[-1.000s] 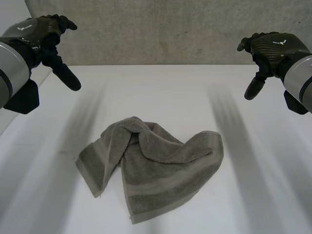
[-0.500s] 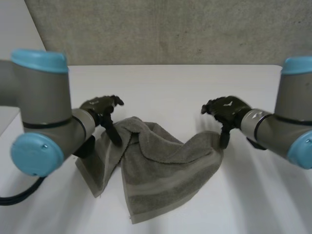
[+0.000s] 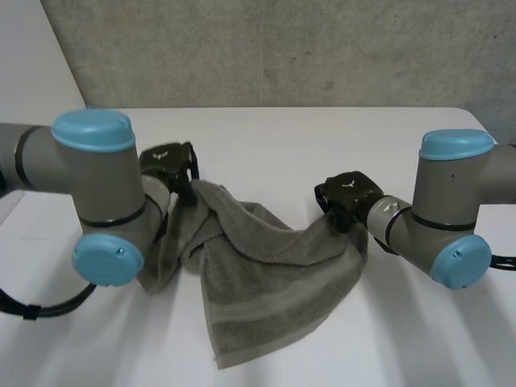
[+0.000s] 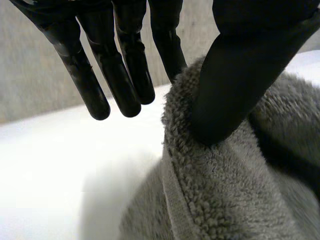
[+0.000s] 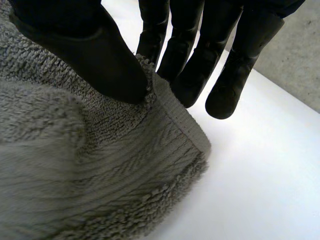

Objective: Fold the towel.

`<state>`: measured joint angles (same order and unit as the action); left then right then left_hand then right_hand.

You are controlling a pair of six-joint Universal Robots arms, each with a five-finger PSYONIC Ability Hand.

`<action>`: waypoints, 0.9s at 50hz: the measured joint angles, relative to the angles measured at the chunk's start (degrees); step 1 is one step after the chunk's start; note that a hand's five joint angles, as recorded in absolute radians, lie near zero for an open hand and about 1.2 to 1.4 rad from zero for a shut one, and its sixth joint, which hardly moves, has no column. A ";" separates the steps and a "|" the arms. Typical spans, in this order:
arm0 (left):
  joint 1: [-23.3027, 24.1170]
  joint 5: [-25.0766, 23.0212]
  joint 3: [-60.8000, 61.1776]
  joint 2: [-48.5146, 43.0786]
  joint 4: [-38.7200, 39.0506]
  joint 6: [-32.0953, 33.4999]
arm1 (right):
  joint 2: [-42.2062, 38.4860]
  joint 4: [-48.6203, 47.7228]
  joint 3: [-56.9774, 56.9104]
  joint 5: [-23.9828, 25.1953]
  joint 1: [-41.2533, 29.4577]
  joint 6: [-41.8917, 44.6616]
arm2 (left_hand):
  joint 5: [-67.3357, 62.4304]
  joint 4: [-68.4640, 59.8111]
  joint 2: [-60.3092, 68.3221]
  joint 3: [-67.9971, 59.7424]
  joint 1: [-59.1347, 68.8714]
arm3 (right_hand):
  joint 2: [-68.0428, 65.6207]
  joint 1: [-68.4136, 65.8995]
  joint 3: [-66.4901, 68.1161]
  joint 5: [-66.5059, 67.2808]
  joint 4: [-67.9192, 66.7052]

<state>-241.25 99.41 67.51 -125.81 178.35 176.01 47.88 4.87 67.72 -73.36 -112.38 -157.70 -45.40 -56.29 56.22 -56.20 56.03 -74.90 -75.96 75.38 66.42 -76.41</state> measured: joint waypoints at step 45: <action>-6.36 -12.09 18.38 2.82 4.98 17.52 | 1.46 8.73 -4.84 -5.29 -0.45 12.00 | -13.61 -13.51 13.56 -13.50 12.75 | -0.78 -0.28 1.30 0.82 -0.02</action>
<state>-247.61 87.32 85.89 -122.99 183.33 193.53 49.34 13.60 62.88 -78.65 -112.82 -145.70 -59.01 -69.80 69.78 -69.70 68.78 -75.68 -76.25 76.68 67.24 -76.43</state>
